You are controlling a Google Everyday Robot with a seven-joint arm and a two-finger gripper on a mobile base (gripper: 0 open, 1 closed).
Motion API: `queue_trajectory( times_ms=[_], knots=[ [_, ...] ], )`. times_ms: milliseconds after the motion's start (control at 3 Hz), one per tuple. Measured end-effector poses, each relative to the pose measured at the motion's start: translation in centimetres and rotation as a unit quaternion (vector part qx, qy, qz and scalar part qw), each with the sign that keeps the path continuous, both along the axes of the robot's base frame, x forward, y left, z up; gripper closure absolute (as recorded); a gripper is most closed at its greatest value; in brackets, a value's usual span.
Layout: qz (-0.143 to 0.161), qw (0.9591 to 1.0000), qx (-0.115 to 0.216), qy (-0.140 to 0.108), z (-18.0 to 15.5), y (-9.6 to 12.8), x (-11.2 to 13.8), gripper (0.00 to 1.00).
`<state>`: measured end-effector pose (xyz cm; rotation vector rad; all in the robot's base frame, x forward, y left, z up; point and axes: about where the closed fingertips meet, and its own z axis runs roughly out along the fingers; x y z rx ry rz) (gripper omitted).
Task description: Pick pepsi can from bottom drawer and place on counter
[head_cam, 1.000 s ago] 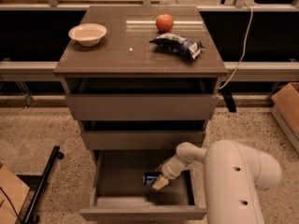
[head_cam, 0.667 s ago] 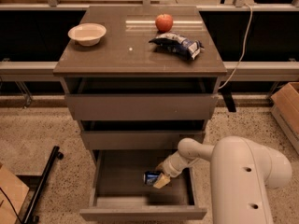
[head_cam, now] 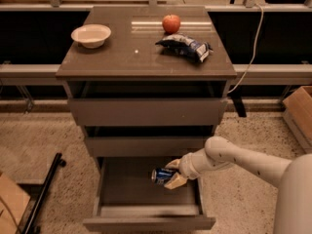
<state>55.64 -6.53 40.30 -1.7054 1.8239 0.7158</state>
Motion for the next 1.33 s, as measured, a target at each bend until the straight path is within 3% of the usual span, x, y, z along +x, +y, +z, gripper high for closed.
queue_trajectory(
  times_ms=[333,667,1000,1333],
  knots=[
    [-0.002,0.9985,-0.008,-0.055,7.9,0.0,0.1,1.00],
    [0.009,0.9922,-0.045,-0.115,15.6,1.6,1.6,1.00],
    [0.037,0.9696,-0.083,-0.227,28.1,4.6,5.7,1.00],
    [0.037,0.9612,-0.089,-0.259,31.9,5.0,6.0,1.00]
  ],
)
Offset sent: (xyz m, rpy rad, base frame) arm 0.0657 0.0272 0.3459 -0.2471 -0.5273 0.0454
